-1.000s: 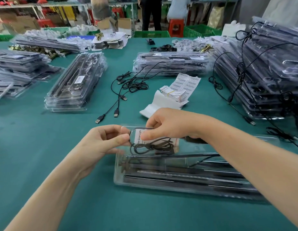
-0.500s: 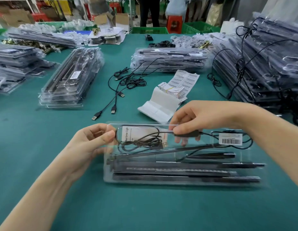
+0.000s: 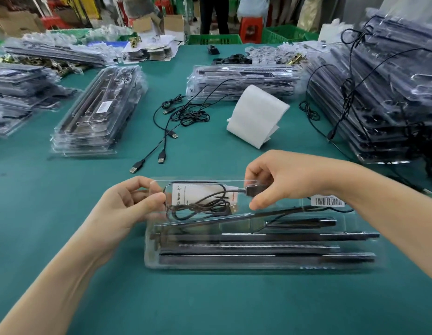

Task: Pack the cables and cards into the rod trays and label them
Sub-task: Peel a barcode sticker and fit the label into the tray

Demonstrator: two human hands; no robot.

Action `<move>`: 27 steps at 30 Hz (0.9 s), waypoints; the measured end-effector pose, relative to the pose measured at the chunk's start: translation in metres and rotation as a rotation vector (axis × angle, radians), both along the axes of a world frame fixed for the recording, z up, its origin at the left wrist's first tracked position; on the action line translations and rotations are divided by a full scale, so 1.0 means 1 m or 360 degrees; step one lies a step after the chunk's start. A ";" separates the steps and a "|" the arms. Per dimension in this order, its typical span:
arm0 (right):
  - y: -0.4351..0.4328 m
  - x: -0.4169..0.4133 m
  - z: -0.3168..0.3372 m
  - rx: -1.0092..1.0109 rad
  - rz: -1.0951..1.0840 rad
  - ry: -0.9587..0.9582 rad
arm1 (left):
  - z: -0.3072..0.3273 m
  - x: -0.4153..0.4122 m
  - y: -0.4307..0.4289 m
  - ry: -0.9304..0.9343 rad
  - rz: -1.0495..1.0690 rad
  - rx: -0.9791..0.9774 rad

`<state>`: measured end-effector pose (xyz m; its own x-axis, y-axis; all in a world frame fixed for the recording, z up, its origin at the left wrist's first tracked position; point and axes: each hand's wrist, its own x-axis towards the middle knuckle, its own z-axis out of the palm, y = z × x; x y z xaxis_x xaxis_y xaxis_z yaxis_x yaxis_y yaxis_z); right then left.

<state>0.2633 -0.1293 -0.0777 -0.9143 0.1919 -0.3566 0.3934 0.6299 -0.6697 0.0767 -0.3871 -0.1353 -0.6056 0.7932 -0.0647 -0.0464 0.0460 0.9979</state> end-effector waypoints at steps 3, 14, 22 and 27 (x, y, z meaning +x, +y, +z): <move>0.000 -0.001 0.001 0.0034 0.0032 -0.0024 | -0.002 0.002 -0.001 -0.0086 -0.0045 0.0069; -0.027 -0.024 0.010 -0.0138 -0.0065 0.0364 | -0.002 0.006 -0.001 -0.0132 -0.0072 0.0164; -0.043 -0.036 0.017 0.0026 -0.0011 0.0363 | 0.004 0.008 -0.002 -0.0088 -0.0078 0.0161; -0.047 -0.039 0.020 0.0150 0.0062 0.0386 | 0.004 0.006 -0.003 -0.0031 -0.0114 0.0178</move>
